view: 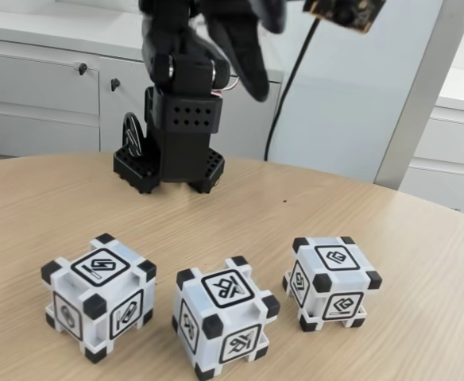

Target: Stack cubes from left to right.

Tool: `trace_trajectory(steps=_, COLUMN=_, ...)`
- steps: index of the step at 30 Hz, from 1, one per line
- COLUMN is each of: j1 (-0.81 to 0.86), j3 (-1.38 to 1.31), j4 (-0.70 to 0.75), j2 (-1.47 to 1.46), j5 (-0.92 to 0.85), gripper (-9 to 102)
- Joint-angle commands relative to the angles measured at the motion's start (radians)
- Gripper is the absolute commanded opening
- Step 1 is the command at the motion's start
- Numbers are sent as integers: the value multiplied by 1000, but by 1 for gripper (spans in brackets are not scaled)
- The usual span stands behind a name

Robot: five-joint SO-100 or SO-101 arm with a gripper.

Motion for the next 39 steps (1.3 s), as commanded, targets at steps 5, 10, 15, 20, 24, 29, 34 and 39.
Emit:
trace_trajectory(steps=5, j1=-8, j3=-235, j4=2, j2=-466, j5=8, gripper=23)
trace_trajectory(steps=10, j1=-9, j3=-281, j4=2, j2=-749, j5=-124, gripper=24)
trace_trajectory(steps=15, j1=-37, j3=-347, j4=2, j2=-888, j5=-244, gripper=28)
trace_trajectory(steps=20, j1=-38, j3=-360, j4=3, j2=-913, j5=-143, gripper=27)
trace_trajectory(steps=24, j1=-69, j3=-360, j4=3, j2=-913, j5=-74, gripper=27)
trace_trajectory(steps=29, j1=-230, j3=-359, j4=3, j2=-914, j5=57, gripper=27)
trace_trajectory(steps=34, j1=-396, j3=-347, j4=-8, j2=-914, j5=198, gripper=28)
trace_trajectory(steps=39, j1=-502, j3=-347, j4=-15, j2=-916, j5=325, gripper=29)
